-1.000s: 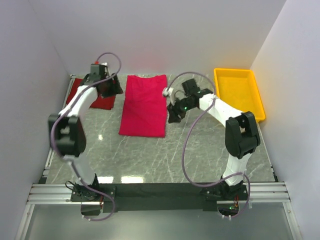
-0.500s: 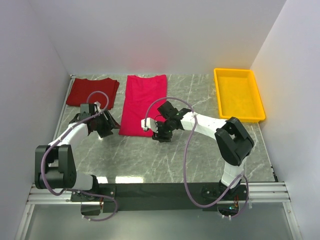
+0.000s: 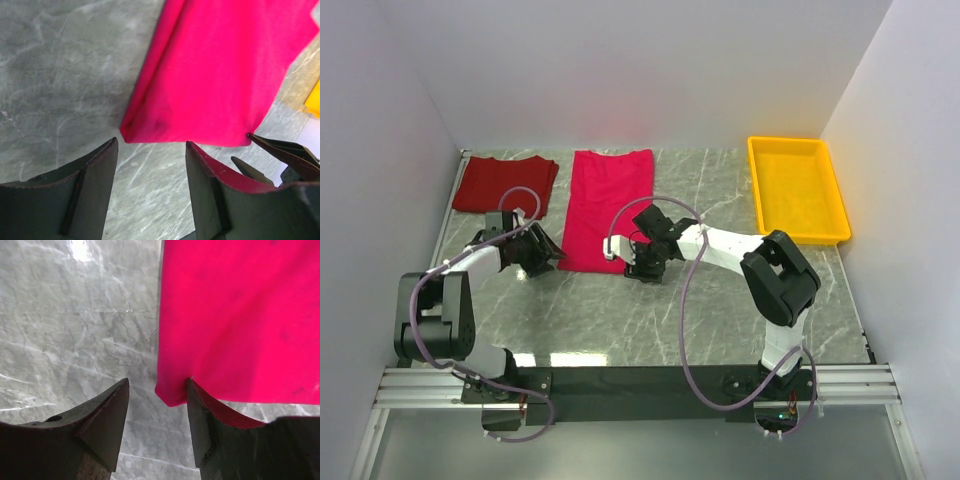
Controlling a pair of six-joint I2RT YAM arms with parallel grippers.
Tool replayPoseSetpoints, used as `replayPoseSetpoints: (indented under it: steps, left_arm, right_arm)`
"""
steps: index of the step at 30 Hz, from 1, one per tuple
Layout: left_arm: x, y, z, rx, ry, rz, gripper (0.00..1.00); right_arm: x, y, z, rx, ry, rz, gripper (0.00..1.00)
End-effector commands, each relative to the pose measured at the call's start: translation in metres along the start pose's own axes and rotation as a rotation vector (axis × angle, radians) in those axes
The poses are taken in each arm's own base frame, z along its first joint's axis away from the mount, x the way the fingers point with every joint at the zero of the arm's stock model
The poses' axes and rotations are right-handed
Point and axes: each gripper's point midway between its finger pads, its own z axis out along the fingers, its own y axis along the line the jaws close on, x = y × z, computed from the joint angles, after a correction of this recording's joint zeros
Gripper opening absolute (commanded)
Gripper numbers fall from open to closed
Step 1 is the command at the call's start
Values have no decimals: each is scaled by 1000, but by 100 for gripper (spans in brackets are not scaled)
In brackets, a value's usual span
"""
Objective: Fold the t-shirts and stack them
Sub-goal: Fold the tshirt
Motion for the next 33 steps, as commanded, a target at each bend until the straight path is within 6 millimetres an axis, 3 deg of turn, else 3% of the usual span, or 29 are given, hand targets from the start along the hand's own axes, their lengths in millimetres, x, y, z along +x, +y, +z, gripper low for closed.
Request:
replayPoseSetpoints:
  steps: [1,8,13,19,24,33]
  left_arm:
    - [-11,-9,2,21,-16,19,61]
    - [-1,5,10,-22,22,2,57]
    - [5,8,19,-28,50,-19,45]
    - [6,17,26,-58,50,-20,38]
    - [11,17,31,-36,72,-25,23]
    - [14,12,28,-7,80,-21,13]
  right_arm:
    - [-6,-12,-2,38,5,12,56]
    - [-2,-15,-1,53,24,32,56]
    - [-5,-15,-4,50,13,26,56]
    - [-8,-7,-9,20,-11,-18,56]
    - [-1,-13,1,21,38,-2,56]
    - [7,-23,16,56,117,10,54]
